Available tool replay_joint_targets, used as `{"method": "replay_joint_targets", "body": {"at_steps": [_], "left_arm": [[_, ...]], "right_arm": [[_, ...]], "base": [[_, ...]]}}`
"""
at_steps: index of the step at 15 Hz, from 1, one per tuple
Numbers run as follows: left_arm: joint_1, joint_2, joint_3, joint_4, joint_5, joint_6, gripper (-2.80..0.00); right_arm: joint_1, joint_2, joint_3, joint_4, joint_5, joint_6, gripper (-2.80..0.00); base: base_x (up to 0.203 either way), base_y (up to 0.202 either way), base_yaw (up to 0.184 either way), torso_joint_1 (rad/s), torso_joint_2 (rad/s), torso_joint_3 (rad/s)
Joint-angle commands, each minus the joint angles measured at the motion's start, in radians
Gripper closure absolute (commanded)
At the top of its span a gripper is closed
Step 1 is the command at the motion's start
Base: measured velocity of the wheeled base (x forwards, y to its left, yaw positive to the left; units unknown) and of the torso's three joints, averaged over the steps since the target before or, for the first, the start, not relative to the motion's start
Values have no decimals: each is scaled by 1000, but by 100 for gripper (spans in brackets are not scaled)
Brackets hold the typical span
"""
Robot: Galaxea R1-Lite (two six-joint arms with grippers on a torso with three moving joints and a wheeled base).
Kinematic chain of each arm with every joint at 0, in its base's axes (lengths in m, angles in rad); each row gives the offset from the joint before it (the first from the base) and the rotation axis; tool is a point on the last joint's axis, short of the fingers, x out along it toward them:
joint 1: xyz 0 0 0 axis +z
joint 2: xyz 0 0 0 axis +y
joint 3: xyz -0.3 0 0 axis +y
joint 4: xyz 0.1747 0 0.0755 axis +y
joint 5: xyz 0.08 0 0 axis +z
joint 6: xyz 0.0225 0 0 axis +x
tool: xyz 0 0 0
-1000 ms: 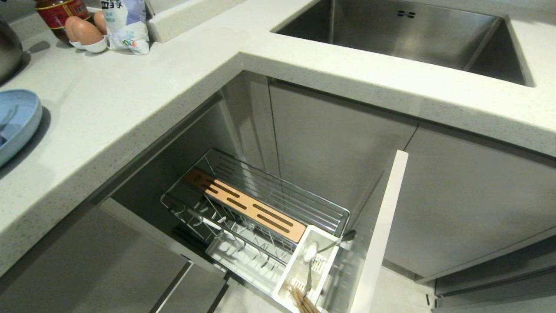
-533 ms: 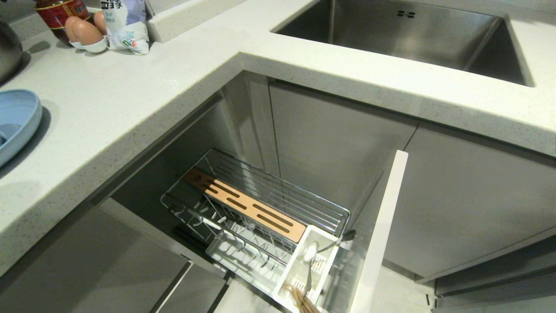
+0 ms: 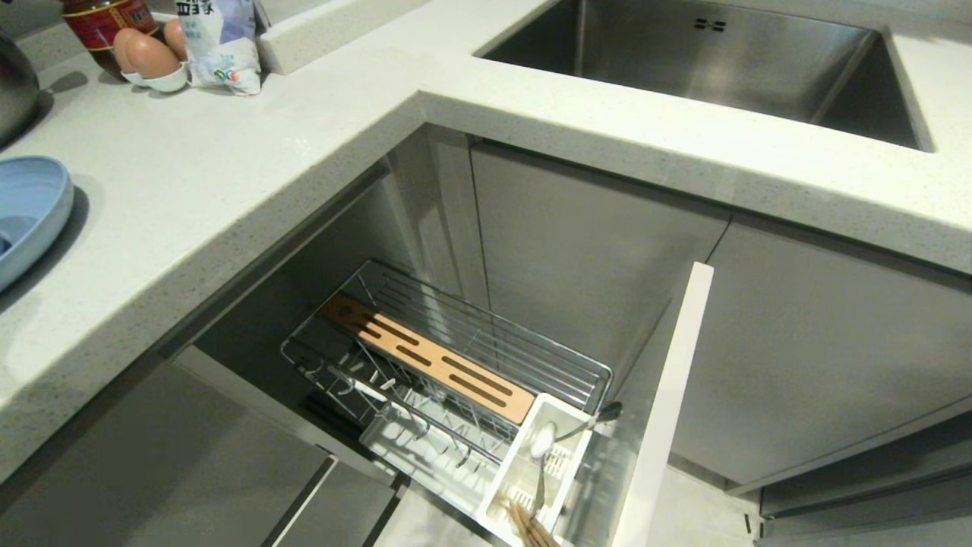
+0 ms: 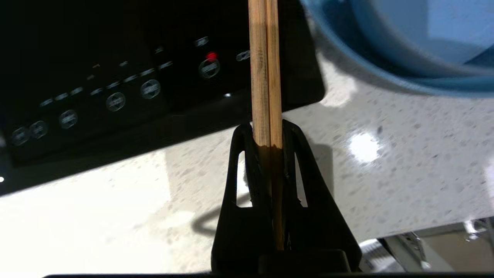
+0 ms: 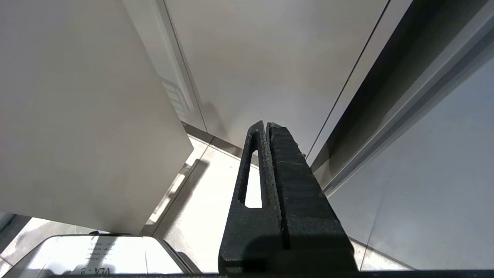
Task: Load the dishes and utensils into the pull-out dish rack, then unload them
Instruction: Take the chopsticks out of the cupboard
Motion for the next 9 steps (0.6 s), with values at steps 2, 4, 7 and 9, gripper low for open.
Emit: {"method": "replay_joint_targets", "body": {"at_steps": [2, 4, 7, 9], "left_arm": [[-1, 57, -2, -19, -28, 0, 0], [-3, 66, -2, -39, -30, 0, 0], [-7, 89, -6, -55, -90, 2, 0], [-16, 95, -7, -65, -112, 3, 0]], "right_arm": [[0, 0, 0, 0, 0, 0, 0], [0, 0, 0, 0, 0, 0, 0], [0, 0, 0, 0, 0, 0, 0], [0, 0, 0, 0, 0, 0, 0]], "base": [[0, 0, 0, 0, 0, 0], [0, 0, 0, 0, 0, 0], [0, 0, 0, 0, 0, 0], [0, 0, 0, 0, 0, 0]]}}
